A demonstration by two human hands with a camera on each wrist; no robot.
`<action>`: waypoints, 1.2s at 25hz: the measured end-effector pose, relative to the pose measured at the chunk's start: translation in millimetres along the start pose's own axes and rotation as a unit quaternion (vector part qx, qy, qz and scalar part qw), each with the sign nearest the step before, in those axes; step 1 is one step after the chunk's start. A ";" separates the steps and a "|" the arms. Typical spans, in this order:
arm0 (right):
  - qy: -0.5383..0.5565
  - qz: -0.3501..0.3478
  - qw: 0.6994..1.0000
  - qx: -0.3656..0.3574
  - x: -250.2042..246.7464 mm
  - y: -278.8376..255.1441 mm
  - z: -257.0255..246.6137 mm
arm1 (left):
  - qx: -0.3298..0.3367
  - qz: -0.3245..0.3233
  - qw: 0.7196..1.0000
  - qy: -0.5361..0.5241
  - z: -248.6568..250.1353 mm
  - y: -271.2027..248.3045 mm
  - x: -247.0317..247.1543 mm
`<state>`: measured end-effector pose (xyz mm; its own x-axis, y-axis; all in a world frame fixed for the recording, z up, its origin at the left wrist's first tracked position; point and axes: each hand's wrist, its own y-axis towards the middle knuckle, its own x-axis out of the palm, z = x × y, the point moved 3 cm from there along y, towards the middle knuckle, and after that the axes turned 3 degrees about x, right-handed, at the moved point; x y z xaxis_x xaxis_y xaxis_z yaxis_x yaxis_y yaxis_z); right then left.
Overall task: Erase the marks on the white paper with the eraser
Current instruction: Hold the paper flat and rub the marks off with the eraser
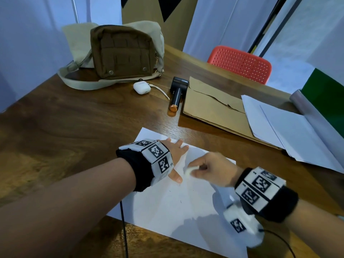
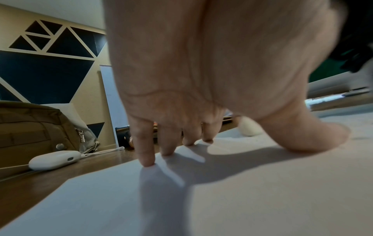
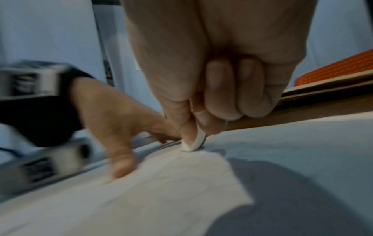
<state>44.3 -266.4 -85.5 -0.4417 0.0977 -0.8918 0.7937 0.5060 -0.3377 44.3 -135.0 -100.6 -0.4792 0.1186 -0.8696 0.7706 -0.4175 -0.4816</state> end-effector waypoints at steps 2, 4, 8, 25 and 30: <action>0.006 0.046 0.997 0.062 -12.4 16.1 12.0 | 0.001 0.004 1.000 -0.001 -0.4 -1.3 -0.1; 0.003 0.095 0.993 0.075 -12.9 19.3 12.3 | 0.000 0.007 1.000 0.001 -0.4 -1.3 -0.1; 0.014 0.047 0.999 0.001 11.5 -10.0 -12.0 | -0.002 0.005 1.000 0.001 0.2 0.3 -0.1; -0.029 0.109 0.990 0.084 0.8 2.3 -9.5 | -0.003 -0.001 1.000 -0.001 -0.9 0.6 1.0; -0.014 0.087 0.986 0.141 -8.9 9.7 9.8 | -0.004 -0.007 1.000 -0.001 -0.7 -0.1 -1.3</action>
<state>60.0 -270.8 -83.8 -0.2800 0.1359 -0.9503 0.9430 0.2247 -0.2457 45.2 -134.5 -99.5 -0.4907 0.1234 -0.8625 0.7673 -0.4079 -0.4949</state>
